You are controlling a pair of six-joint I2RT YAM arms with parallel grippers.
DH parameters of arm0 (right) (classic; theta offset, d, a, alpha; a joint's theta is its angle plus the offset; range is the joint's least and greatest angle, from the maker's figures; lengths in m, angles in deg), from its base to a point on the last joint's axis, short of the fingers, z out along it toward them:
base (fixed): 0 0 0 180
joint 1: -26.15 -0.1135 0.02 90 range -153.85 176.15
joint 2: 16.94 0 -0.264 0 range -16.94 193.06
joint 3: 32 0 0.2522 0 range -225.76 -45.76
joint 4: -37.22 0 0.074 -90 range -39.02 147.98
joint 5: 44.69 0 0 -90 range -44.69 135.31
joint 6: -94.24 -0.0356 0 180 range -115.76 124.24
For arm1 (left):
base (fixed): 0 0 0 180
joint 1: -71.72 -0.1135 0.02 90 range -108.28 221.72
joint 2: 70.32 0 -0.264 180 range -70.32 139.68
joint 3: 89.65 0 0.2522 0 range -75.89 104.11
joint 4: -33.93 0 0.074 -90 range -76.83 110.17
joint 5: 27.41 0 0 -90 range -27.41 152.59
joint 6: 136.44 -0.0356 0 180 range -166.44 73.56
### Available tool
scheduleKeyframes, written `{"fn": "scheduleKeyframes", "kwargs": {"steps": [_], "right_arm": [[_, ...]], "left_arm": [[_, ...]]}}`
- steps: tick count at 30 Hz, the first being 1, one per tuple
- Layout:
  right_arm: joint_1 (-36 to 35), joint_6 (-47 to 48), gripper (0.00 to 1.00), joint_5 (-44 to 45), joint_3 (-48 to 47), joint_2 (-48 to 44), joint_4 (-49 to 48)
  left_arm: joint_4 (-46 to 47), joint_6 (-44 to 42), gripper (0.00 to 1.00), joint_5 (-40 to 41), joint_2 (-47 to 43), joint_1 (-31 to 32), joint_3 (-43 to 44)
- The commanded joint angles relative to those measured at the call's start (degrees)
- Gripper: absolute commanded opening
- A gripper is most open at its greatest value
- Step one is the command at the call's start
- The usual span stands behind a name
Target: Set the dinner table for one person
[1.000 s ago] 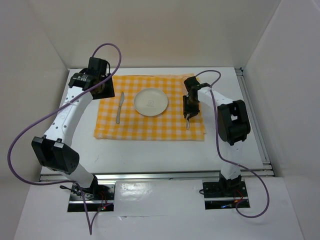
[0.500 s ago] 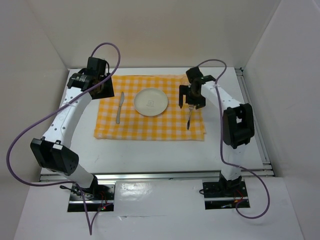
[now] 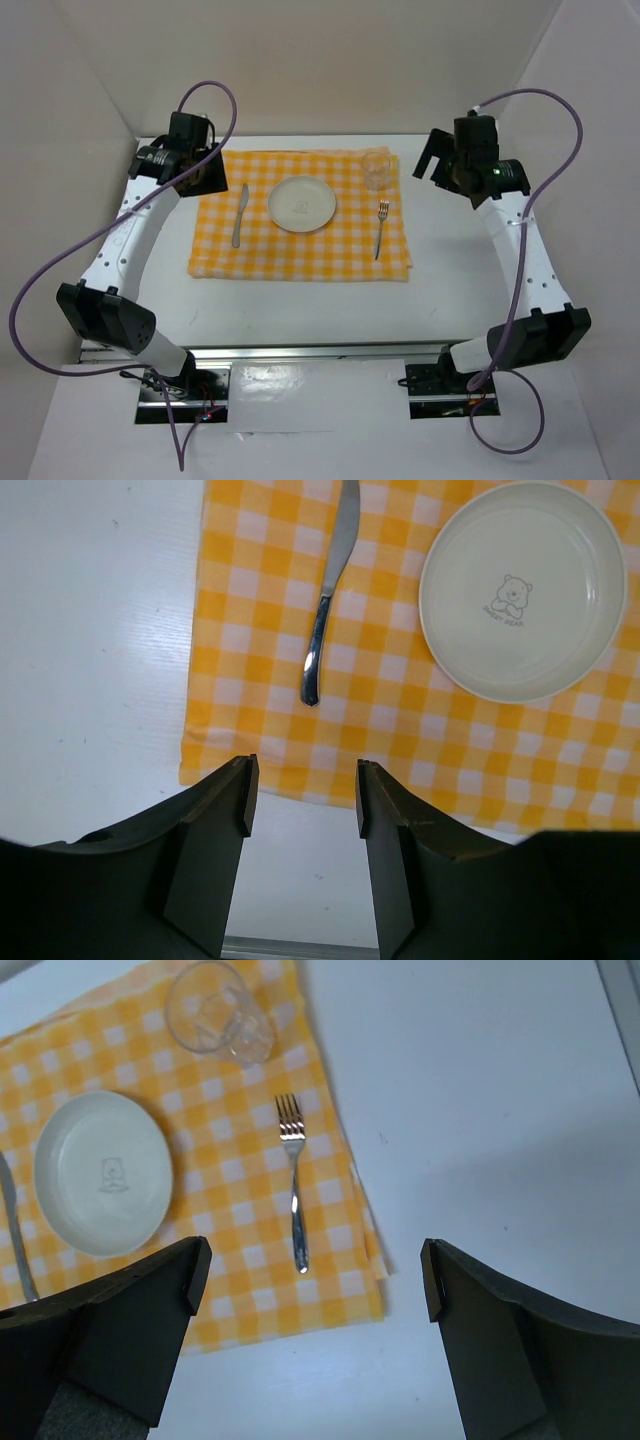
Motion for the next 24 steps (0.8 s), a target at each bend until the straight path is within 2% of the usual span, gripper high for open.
{"fn": "scheduleKeyframes", "kwargs": {"steps": [1,11,24], "right_arm": [[1.81,-1.85,1.00,-1.43,5.05,-1.56,2.34],[4.71,-1.85,1.00,-4.00,12.87,-3.75,0.77],[5.24,-1.32,1.00,-4.00,14.82,-3.23,-0.91]], "left_arm": [[0.25,0.31,0.60,-2.13,-2.16,-0.17,2.75],[0.77,1.37,0.60,-5.56,-3.82,-0.17,2.22],[11.23,1.90,0.60,-10.22,-12.53,-0.17,-3.67]]}}
